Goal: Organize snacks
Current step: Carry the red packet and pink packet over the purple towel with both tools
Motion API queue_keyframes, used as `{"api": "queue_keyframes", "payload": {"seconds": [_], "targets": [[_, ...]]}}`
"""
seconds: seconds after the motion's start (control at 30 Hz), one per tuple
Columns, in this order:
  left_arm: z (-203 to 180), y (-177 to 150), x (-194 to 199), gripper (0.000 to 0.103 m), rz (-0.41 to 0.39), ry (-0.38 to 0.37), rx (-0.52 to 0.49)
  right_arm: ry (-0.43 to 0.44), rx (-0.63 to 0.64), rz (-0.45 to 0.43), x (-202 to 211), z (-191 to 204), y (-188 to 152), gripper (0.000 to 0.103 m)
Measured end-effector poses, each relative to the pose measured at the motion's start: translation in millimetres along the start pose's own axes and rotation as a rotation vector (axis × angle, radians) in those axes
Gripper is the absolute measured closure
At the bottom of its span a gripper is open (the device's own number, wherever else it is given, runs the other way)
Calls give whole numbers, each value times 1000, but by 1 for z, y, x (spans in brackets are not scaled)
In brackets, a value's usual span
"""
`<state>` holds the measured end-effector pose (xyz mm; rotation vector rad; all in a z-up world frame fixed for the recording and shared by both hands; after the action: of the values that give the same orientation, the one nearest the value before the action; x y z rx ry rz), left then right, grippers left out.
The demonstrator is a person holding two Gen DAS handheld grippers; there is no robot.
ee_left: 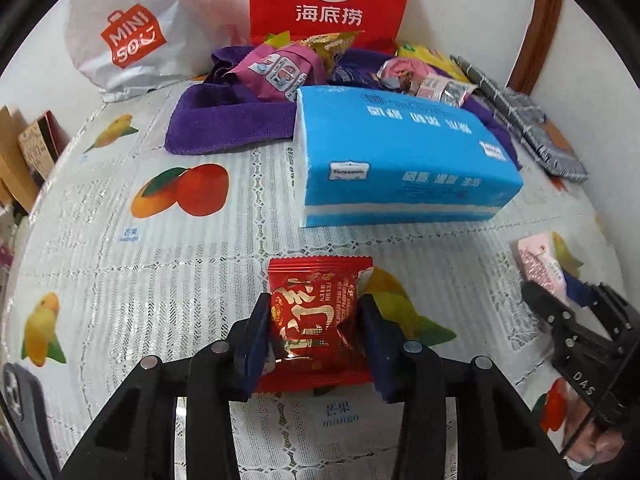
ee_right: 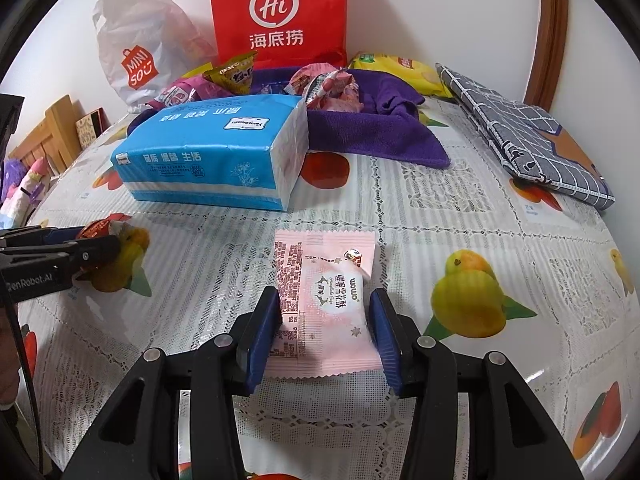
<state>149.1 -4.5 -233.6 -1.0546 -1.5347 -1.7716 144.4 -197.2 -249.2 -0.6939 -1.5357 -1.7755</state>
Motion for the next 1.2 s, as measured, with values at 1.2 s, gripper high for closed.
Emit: {"api": "queue_keyframes", "payload": {"seconds": [1.2], "targets": [[14, 0, 7, 64, -80, -77, 27, -33, 20, 21, 3, 6, 3, 61]]}}
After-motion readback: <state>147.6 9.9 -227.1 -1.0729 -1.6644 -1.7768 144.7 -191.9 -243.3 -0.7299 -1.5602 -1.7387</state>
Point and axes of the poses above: each gripper's, at about its wrist camera, not at the fingertips, and x roughly against the way its jaws point, z to its left, y to its top, the point moved 8 cm from there along -x, roughly the way its jaws point, and after that the axes turned 13 degrees about -x, right-handed, at the moved point
